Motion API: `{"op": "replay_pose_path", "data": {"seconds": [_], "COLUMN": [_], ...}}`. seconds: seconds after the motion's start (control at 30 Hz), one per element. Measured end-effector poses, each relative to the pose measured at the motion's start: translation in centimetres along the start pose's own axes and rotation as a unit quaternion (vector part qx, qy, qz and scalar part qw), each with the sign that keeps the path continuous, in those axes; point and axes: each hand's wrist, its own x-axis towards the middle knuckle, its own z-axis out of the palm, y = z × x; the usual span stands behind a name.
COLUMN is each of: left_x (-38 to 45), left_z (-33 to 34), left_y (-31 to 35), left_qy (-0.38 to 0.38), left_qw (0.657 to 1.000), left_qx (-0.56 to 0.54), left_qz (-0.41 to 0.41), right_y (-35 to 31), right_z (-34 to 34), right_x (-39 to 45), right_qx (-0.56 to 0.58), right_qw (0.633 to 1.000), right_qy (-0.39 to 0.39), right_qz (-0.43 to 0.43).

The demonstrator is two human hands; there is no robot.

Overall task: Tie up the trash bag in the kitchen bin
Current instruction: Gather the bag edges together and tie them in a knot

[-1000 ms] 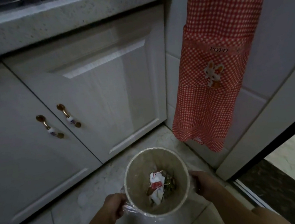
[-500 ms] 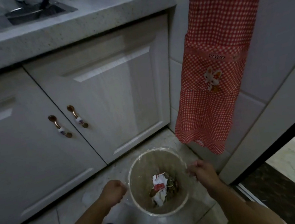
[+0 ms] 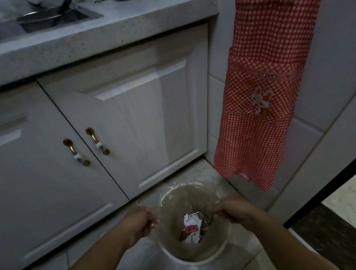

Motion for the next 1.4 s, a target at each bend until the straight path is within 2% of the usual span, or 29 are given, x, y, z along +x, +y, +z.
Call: {"op": "replay_pose_path", "data": {"seconds": [0.17,0.23,0.33,0.4,0.47,0.53,0.6,0.7,0.83,0.87,0.97,1.03,1.1,1.17,1.23,1.4], "left_x": [-1.7,-2.0,-1.6,-1.3,-1.1,-1.1,-1.2,-2.3,-3.5,-3.5,-3.9,-4.2,-4.5,-5.0,-5.1,-5.0], "left_z": [-0.2,-0.2,-0.1,-0.1,-0.1,0.2,0.8,1.7,2.6,2.7,2.9,3.1,3.7,4.5,5.0,4.8], "left_y": [2.6,3.2,3.4,3.4,3.4,3.4,3.7,4.6,5.6,5.8,6.3,6.1,5.6,5.3,4.8,4.3], "left_qy": [-0.075,-0.069,-0.043,-0.071,-0.106,-0.088,-0.042,-0.016,-0.044,-0.067,-0.186,-0.199,-0.159,-0.126,-0.123,-0.164], "left_qw": [0.994,0.995,0.998,0.994,0.988,0.991,0.994,0.985,0.975,0.974,0.961,0.97,0.98,0.976,0.967,0.96], "left_qx": [-0.026,-0.024,-0.039,-0.079,-0.116,-0.098,-0.074,-0.085,-0.028,-0.057,-0.179,-0.115,-0.023,0.019,0.038,0.016], "left_qz": [-0.072,-0.062,-0.007,0.004,-0.01,0.007,0.061,0.15,0.216,0.207,0.104,0.08,0.119,0.177,0.218,0.227], "right_y": [-1.6,-2.2,-3.0,-3.4,-3.6,-3.7,-3.8,-4.2,-4.7,-4.7,-4.2,-3.9,-3.9,-4.1,-4.3,-4.6], "right_z": [0.7,0.7,0.8,0.7,0.6,0.6,0.8,0.8,0.9,1.1,1.8,2.1,2.5,3.0,3.5,4.0], "right_x": [0.2,0.3,0.5,0.5,0.3,0.2,0.3,0.0,-0.5,-0.6,-0.4,-0.3,-0.6,-0.9,-1.2,-1.3], "right_qx": [0.132,0.197,0.273,0.249,0.174,0.137,0.176,0.225,0.144,0.117,0.083,0.076,0.077,0.075,0.069,0.072], "right_qw": [0.986,0.973,0.953,0.959,0.974,0.979,0.971,0.954,0.967,0.972,0.975,0.976,0.971,0.964,0.959,0.963], "right_qy": [-0.026,-0.047,-0.062,-0.067,-0.086,-0.098,-0.11,-0.142,-0.153,-0.155,-0.17,-0.175,-0.203,-0.234,-0.246,-0.235], "right_qz": [-0.1,-0.11,-0.115,-0.121,-0.119,-0.117,-0.119,-0.136,-0.143,-0.136,-0.116,-0.108,-0.102,-0.105,-0.118,-0.115]}}
